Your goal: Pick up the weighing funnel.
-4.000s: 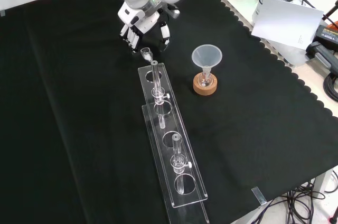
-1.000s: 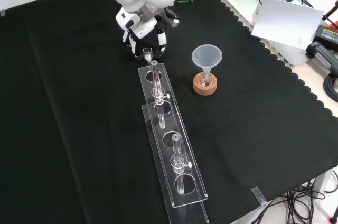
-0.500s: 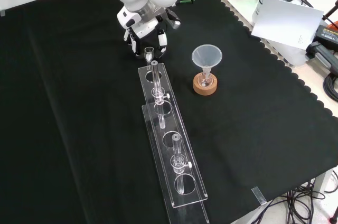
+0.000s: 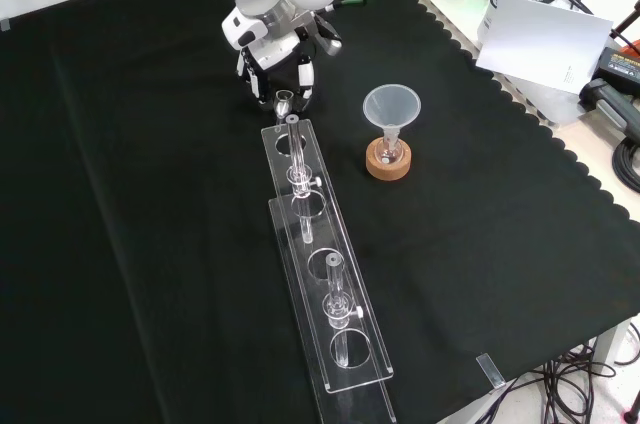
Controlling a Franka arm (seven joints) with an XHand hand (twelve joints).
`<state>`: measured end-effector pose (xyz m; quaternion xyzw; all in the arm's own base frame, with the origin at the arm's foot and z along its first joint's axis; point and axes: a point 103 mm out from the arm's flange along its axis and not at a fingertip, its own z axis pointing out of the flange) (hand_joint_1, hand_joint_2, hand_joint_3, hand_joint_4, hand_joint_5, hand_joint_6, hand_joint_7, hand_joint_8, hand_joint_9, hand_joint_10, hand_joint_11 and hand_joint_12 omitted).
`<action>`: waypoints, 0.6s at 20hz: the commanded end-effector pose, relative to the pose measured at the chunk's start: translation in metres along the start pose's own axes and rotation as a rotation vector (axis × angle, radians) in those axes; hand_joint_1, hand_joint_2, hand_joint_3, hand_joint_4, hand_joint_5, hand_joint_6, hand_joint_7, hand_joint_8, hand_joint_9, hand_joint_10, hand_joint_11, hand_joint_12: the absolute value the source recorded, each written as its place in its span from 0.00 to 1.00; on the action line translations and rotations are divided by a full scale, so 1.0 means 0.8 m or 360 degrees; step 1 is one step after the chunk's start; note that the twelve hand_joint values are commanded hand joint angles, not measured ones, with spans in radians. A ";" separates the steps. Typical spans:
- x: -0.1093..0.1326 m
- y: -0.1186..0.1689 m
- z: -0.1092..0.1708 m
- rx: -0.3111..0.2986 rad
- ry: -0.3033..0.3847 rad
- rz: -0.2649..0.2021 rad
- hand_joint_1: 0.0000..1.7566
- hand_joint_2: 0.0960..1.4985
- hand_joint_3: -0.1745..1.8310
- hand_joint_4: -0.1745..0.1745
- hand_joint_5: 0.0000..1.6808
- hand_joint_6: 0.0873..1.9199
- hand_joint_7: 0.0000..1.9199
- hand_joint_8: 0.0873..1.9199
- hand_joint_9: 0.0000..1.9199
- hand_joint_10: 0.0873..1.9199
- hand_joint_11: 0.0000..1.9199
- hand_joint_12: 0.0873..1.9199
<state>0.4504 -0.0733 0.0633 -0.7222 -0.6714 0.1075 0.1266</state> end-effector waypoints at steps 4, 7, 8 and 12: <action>0.000 0.002 0.000 -0.0030 0.0010 0.0008 0.67 0.44 0.30 0.67 0.89 0.04 0.78 0.03 0.78 0.00 0.46 0.52; -0.002 0.004 0.000 -0.0039 0.0010 0.0016 0.67 0.44 0.31 0.60 0.89 0.03 0.79 0.02 0.78 0.00 0.47 0.51; -0.003 0.004 -0.001 -0.0043 0.0011 0.0019 0.67 0.43 0.31 0.56 0.90 0.02 0.79 0.02 0.78 0.00 0.47 0.51; -0.007 0.004 -0.003 -0.0055 0.0020 0.0026 0.68 0.43 0.32 0.50 0.90 0.01 0.80 0.01 0.79 0.00 0.48 0.50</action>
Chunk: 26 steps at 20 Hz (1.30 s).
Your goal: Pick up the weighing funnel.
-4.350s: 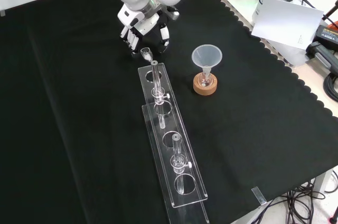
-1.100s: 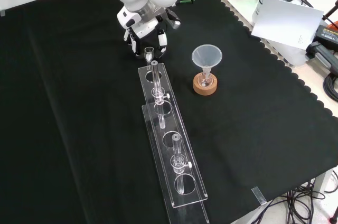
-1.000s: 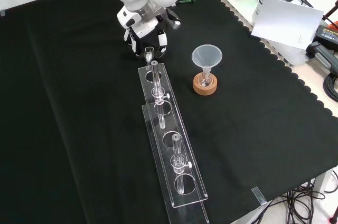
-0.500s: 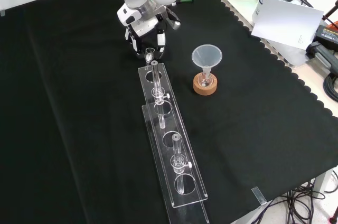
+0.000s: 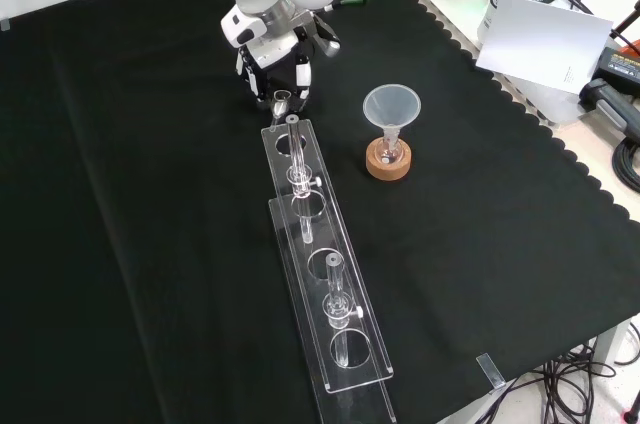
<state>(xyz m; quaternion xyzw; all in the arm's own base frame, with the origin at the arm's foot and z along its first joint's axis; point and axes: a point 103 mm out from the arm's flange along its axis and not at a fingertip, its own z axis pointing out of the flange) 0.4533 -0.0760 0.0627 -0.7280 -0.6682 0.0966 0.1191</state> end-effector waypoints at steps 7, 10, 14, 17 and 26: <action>-0.005 -0.001 -0.010 -0.0037 0.0027 -0.0014 0.68 0.41 0.34 0.35 0.91 0.00 0.81 0.00 0.79 0.00 0.49 0.49; -0.004 -0.004 -0.015 -0.0049 0.0014 -0.0055 0.68 0.41 0.34 0.34 0.91 0.00 0.81 0.00 0.79 0.00 0.49 0.49; -0.003 -0.010 -0.023 -0.0068 -0.0004 -0.0105 0.68 0.41 0.34 0.34 0.91 0.00 0.81 0.00 0.79 0.00 0.50 0.49; -0.001 -0.014 -0.027 -0.0076 -0.0011 -0.0140 0.68 0.41 0.34 0.33 0.91 0.00 0.81 0.00 0.79 0.00 0.50 0.49; 0.006 -0.027 -0.047 -0.0101 -0.0025 -0.0242 0.68 0.41 0.34 0.32 0.92 0.00 0.81 0.00 0.78 0.00 0.50 0.49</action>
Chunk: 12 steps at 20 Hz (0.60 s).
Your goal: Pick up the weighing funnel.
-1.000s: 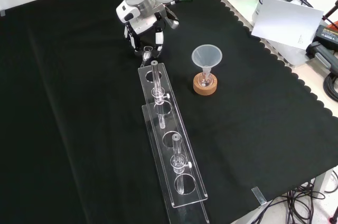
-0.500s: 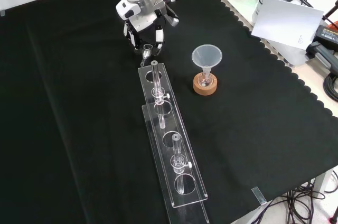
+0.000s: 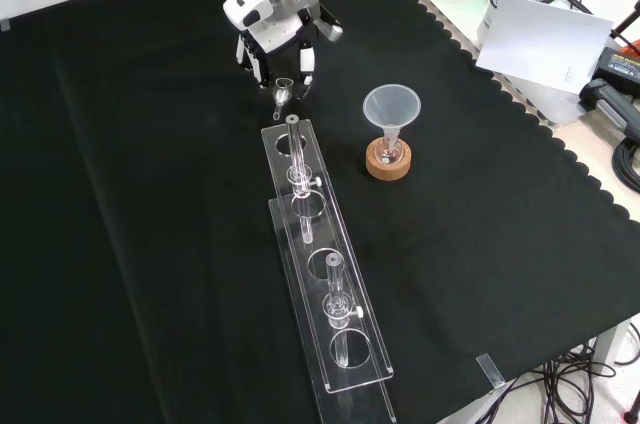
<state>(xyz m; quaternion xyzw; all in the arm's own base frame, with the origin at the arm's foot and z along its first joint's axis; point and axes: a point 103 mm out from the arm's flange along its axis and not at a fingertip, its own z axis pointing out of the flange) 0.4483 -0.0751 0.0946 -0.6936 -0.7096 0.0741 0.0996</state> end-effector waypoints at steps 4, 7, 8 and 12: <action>0.006 -0.014 -0.021 -0.0032 -0.0024 -0.0123 0.68 0.41 0.34 0.32 0.92 0.00 0.80 0.00 0.77 0.00 0.49 0.49; 0.005 -0.018 -0.028 -0.0038 -0.0038 -0.0154 0.68 0.41 0.34 0.33 0.92 0.00 0.80 0.00 0.76 0.00 0.49 0.49; 0.005 -0.020 -0.030 -0.0039 -0.0044 -0.0164 0.68 0.41 0.34 0.33 0.92 0.00 0.80 0.00 0.76 0.00 0.49 0.49; 0.008 -0.028 -0.043 -0.0050 -0.0072 -0.0248 0.68 0.41 0.34 0.33 0.92 0.00 0.80 0.00 0.76 0.00 0.49 0.49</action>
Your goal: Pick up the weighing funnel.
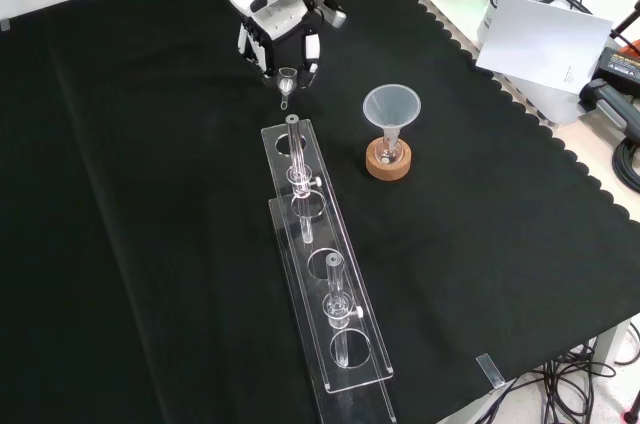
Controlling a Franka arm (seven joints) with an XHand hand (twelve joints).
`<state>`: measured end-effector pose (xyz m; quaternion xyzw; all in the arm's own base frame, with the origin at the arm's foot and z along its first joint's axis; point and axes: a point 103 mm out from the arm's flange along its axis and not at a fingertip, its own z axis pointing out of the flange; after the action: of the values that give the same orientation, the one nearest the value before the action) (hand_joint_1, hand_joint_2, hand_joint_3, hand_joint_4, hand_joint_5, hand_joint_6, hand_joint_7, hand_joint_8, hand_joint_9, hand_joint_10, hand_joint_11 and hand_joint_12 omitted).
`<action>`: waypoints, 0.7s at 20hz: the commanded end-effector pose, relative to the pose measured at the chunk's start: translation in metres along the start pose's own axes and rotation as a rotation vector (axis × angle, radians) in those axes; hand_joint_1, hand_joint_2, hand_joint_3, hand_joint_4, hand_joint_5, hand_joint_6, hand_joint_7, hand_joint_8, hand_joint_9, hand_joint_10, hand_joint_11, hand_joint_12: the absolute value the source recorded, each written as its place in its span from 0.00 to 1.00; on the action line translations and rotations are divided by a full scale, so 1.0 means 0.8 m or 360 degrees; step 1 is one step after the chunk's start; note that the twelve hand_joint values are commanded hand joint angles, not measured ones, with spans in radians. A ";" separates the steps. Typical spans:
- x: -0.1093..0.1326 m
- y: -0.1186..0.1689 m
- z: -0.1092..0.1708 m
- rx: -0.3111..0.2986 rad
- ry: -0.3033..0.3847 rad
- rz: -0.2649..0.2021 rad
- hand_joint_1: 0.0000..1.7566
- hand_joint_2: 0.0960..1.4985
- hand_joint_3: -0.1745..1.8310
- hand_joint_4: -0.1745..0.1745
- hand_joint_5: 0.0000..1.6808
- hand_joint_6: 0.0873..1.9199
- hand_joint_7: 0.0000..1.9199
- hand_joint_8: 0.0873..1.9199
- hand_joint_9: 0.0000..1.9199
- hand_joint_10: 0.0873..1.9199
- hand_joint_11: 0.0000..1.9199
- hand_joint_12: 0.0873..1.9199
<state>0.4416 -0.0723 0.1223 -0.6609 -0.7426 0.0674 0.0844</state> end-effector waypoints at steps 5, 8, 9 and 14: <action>0.011 -0.022 -0.031 -0.0027 -0.0038 -0.0179 0.68 0.41 0.34 0.33 0.92 0.00 0.80 0.00 0.76 0.00 0.49 0.49; 0.014 -0.027 -0.040 -0.0023 -0.0042 -0.0210 0.68 0.41 0.34 0.34 0.92 0.00 0.80 0.00 0.76 0.00 0.49 0.49; 0.014 -0.028 -0.042 -0.0021 -0.0045 -0.0216 0.68 0.41 0.34 0.34 0.92 0.00 0.80 0.00 0.76 0.00 0.49 0.49; 0.019 -0.039 -0.058 -0.0034 -0.0061 -0.0262 0.68 0.41 0.34 0.36 0.92 0.00 0.80 0.00 0.75 0.00 0.48 0.49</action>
<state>0.4269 -0.0644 0.1666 -0.6094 -0.7874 0.0622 0.0683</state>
